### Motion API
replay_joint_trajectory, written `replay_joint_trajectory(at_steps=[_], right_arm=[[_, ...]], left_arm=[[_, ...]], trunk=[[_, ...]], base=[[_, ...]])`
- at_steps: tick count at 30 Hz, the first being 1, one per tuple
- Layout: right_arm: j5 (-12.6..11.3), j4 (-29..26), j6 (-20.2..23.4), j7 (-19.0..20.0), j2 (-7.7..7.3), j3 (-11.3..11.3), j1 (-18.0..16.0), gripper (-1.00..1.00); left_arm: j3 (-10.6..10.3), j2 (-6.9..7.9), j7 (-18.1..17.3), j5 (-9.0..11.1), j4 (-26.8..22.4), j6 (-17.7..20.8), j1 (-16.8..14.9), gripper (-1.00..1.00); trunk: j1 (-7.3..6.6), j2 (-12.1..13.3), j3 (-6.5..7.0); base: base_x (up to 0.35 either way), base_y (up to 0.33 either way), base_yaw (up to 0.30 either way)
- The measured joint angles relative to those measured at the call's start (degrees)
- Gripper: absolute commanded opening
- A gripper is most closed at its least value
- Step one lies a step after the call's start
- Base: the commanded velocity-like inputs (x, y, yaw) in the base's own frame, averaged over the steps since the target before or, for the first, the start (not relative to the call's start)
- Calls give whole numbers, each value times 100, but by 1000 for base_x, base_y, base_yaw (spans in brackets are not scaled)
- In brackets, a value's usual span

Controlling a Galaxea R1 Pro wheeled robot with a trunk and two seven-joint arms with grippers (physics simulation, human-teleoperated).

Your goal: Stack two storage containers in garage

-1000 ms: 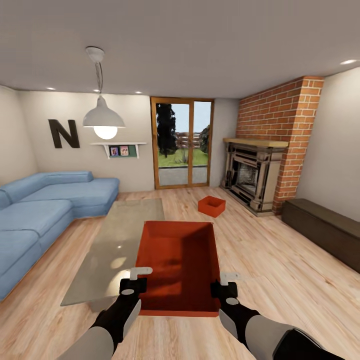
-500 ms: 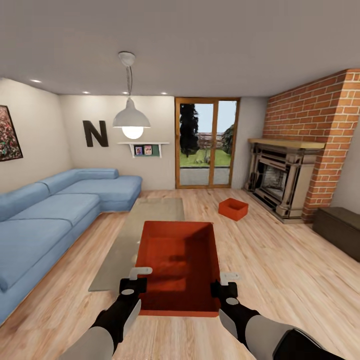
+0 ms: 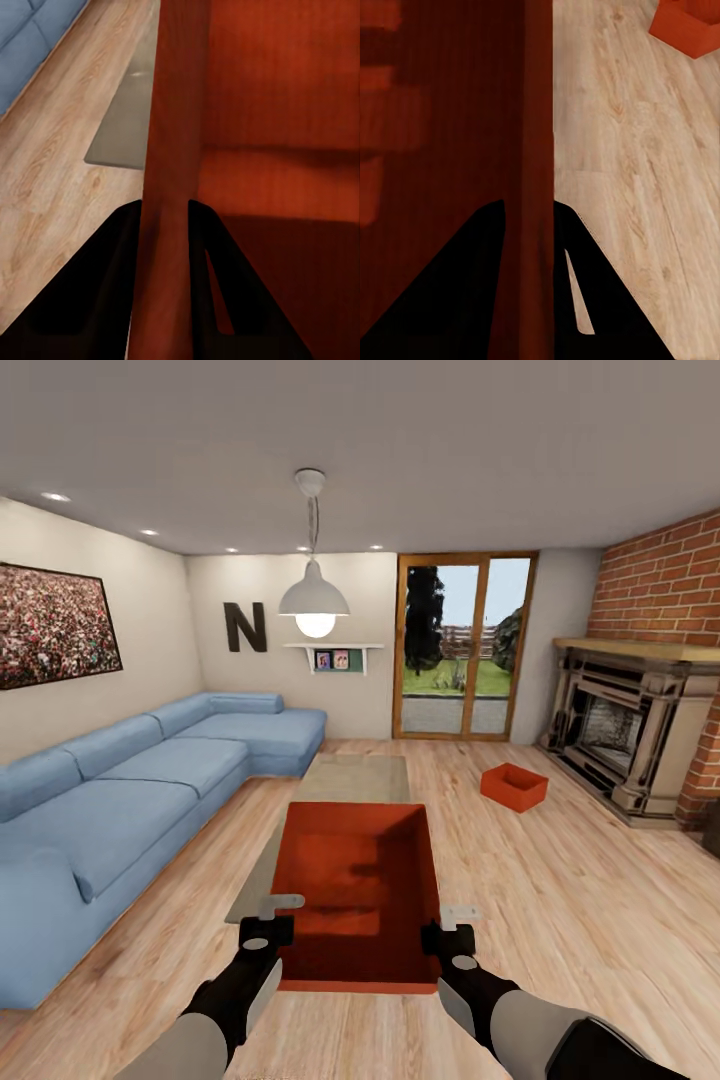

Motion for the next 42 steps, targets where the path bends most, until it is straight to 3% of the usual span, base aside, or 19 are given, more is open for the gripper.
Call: replay_joint_trajectory(at_steps=[42], right_arm=[[3,1,-8,0,0,-4,-1,-100]], left_arm=[[3,-1,1,-6,-1,-8,0,-100]], trunk=[[0,0,0]], base=[[0,0,300]])
